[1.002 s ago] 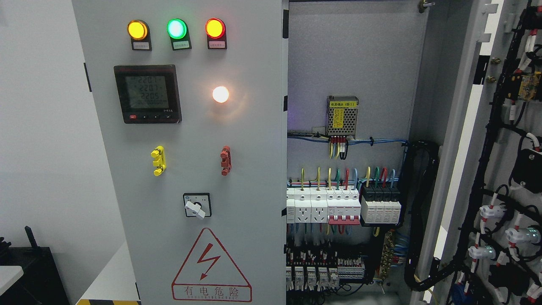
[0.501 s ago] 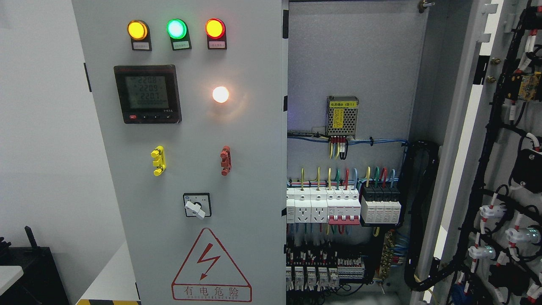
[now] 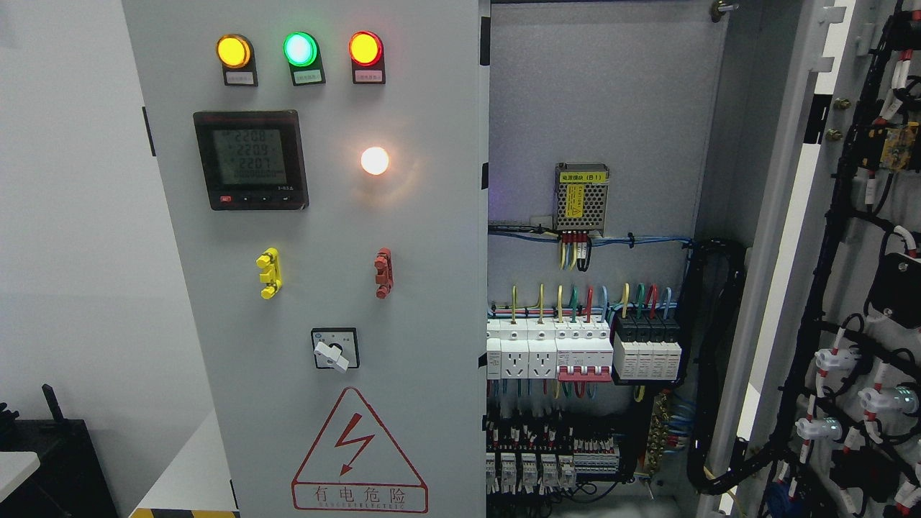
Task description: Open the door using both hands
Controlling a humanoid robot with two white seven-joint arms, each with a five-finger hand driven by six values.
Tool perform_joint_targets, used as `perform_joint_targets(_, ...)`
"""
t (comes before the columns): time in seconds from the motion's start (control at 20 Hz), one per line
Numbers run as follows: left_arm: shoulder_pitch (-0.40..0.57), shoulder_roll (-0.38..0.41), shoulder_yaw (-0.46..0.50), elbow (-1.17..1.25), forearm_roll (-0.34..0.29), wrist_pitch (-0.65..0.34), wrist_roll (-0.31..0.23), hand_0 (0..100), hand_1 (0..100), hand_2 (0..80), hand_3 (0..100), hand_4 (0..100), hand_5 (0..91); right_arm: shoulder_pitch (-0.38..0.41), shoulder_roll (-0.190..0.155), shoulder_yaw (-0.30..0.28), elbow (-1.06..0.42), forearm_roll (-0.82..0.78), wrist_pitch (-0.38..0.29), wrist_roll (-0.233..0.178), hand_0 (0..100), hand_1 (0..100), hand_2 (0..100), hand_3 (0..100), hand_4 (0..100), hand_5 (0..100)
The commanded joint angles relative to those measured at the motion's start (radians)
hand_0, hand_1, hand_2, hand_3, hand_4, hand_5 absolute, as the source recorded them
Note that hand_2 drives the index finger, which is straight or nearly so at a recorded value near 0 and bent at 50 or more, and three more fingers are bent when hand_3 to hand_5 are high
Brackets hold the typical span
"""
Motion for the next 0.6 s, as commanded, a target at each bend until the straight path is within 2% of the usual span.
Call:
perform_joint_targets(0.0, -0.003, -0.178, 0.21, 0.239, -0.126, 0.015, 0.002, 0, 0, 0.0, 0, 4, 0.0, 0.0, 0.0, 0.0, 0.0, 0.0, -0.001, 0.002, 0, 0, 0, 0, 0, 0)
perform_joint_targets(0.1, 0.0, -0.195, 0.297, 0.247, -0.171, 0.015, 0.002, 0, 0, 0.0, 0, 4, 0.0, 0.0, 0.0, 0.0, 0.0, 0.0, -0.001, 0.0, 0, 0, 0, 0, 0, 0)
perform_joint_targets(0.4, -0.002, -0.25, 0.485, 0.288, -0.179, 0.015, 0.017, 0, 0, 0.0, 0, 4, 0.0, 0.0, 0.0, 0.0, 0.0, 0.0, 0.001, 0.0, 0, 0, 0, 0, 0, 0)
perform_joint_targets(0.55, -0.009, -0.279, 0.578, 0.348, -0.177, 0.012, 0.081, 0, 0, 0.0, 0, 4, 0.0, 0.0, 0.0, 0.0, 0.0, 0.0, 0.001, 0.0, 0, 0, 0, 0, 0, 0)
